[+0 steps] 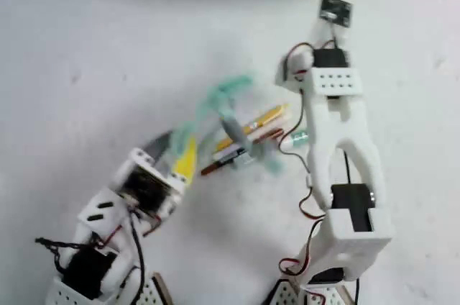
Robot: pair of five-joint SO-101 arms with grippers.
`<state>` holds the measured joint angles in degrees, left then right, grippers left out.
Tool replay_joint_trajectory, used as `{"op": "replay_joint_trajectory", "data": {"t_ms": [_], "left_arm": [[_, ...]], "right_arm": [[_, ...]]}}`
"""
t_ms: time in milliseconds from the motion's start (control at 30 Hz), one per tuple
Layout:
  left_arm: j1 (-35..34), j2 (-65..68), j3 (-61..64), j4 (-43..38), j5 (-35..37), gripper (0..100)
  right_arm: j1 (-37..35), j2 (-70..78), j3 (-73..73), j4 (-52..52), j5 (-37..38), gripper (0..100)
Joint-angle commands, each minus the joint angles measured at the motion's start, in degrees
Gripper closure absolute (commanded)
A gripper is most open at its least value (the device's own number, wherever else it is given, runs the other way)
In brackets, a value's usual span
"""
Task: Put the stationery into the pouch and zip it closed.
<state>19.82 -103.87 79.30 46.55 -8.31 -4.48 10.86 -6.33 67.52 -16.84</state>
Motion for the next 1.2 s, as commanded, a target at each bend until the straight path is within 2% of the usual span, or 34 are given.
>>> {"op": "replay_joint_trajectory", "data": {"t_ms": [0,133,333,533,633,933,1167], "left_arm": [[-8.1,-0.7,-2.4,-2.6,9.5,98],[-11.5,-0.7,-2.3,-1.5,11.0,98],[-11.1,-0.6,-2.3,0.2,11.1,98],[-11.1,-0.6,-2.0,0.1,10.9,97],[-11.1,-0.6,0.3,-1.6,10.6,97],[-11.0,-0.6,2.3,-3.2,10.6,97],[-11.0,-0.6,2.3,-1.5,11.1,84]], "right_arm": [[0.8,-2.4,-0.1,0.0,-0.1,86.5],[-1.5,-1.4,2.5,-3.7,-0.3,86.5],[-3.8,5.9,2.5,-10.2,-0.3,86.4],[-3.8,11.0,-2.3,-4.7,-0.6,86.4],[-3.6,14.5,-4.0,-4.5,-3.2,86.4],[-3.9,21.4,-9.1,-4.2,-3.2,86.4],[-6.7,22.9,-10.9,-4.4,-3.1,86.5]]}}
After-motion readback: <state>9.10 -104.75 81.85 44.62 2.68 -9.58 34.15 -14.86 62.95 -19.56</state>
